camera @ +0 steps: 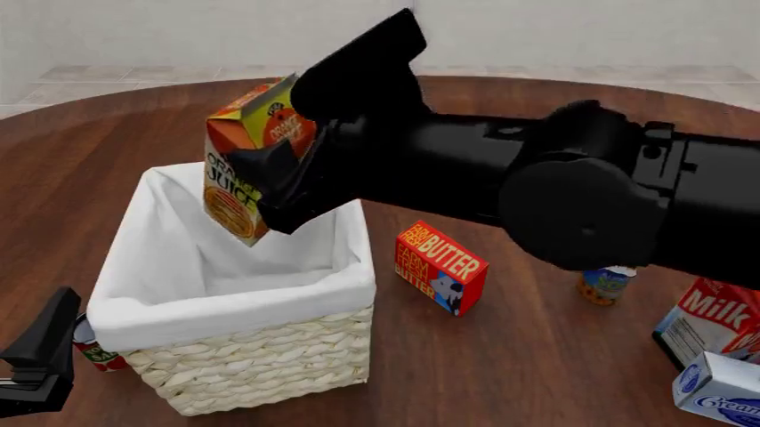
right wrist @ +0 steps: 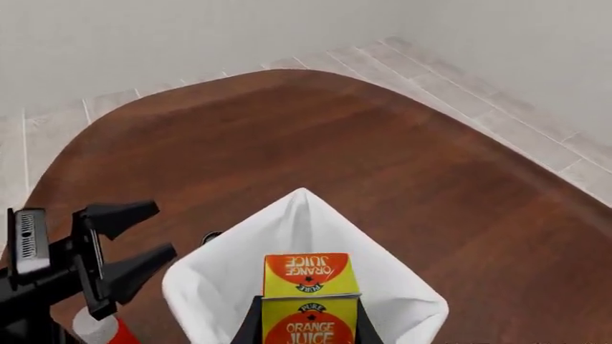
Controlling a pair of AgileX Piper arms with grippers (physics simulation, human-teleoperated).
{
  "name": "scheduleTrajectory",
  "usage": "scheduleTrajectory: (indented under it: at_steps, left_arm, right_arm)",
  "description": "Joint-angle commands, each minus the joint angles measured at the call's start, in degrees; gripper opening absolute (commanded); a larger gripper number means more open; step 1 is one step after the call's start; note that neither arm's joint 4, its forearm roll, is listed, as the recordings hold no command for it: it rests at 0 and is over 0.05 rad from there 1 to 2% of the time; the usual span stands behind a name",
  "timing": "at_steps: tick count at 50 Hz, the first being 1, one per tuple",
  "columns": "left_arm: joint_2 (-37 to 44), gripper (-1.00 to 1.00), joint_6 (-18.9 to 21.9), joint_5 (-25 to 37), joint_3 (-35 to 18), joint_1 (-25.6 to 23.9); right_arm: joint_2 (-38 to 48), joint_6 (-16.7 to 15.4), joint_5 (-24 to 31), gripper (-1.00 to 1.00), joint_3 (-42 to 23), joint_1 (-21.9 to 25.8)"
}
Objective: Pick up the orange juice, and put it in the basket.
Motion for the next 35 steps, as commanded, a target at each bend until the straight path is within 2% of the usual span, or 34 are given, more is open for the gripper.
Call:
scheduleTrajectory:
  at_steps: [1, 35]
  left_arm:
    - [0.00, 1.00, 0.00, 0.00, 0.00, -0.01]
    - [0.00, 1.00, -0.01, 0.00, 0.00, -0.01]
  right_arm:
    - [3.03, 1.20, 0.12, -1.00, -1.18, 0.51]
    - [11.95, 0.05, 1.11, -1.00, -2.95, 0.51]
